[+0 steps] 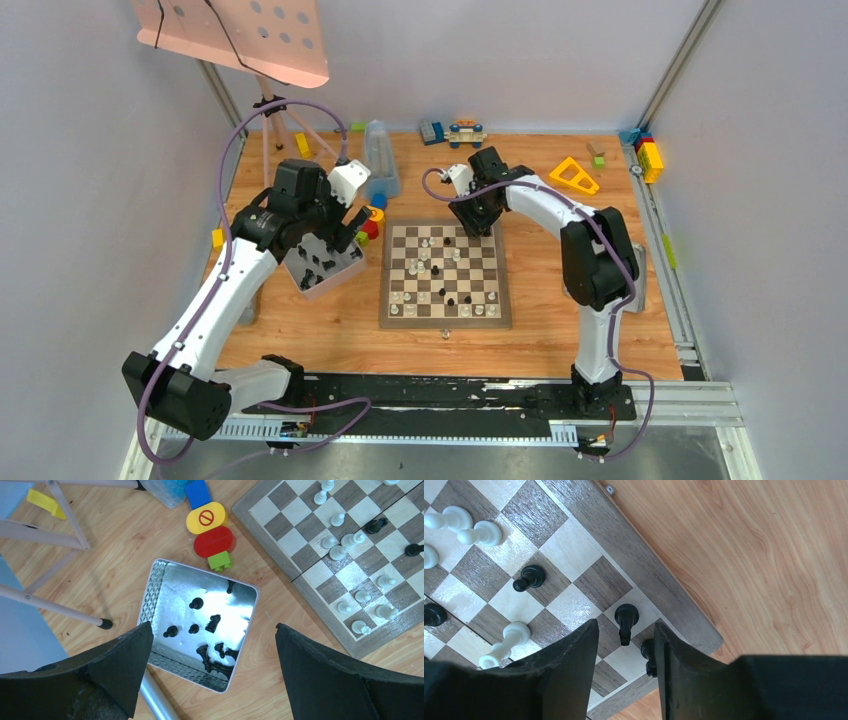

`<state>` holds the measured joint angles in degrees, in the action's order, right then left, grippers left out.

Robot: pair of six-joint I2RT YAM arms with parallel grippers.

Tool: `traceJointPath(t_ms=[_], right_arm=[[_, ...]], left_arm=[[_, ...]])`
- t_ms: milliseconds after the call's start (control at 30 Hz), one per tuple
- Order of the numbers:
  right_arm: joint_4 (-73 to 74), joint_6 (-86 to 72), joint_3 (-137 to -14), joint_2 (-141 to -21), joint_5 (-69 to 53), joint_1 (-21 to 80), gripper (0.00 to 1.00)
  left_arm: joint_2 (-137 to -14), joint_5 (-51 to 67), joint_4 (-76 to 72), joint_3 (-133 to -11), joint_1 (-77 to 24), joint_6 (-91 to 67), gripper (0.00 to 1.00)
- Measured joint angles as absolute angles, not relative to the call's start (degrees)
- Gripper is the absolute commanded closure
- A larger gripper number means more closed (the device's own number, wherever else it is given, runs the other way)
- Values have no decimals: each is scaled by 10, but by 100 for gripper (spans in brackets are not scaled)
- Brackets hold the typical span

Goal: Set up the chess pieces on the board
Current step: Place the chess piece on the chessboard, then pick up the chess piece from the chessboard.

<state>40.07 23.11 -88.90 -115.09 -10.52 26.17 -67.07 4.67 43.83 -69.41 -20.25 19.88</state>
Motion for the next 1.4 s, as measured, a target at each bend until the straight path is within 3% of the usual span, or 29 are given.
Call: traceJointPath(t_ms=[367,600,833,1400], right_arm=[[405,225,-889,-1079,-126,270,49],[401,217,-860,-1018,-142,341,53],[401,210,-839,-1038,-147,407,53],[396,208,-823,-1093,-147,413,57]], left_arm=[[-671,46,439,-693,-203,199,0],[-671,44,439,-693,-203,199,0],[-654,43,439,-692,-203,199,0],[-641,40,439,-686,-203,201,0]])
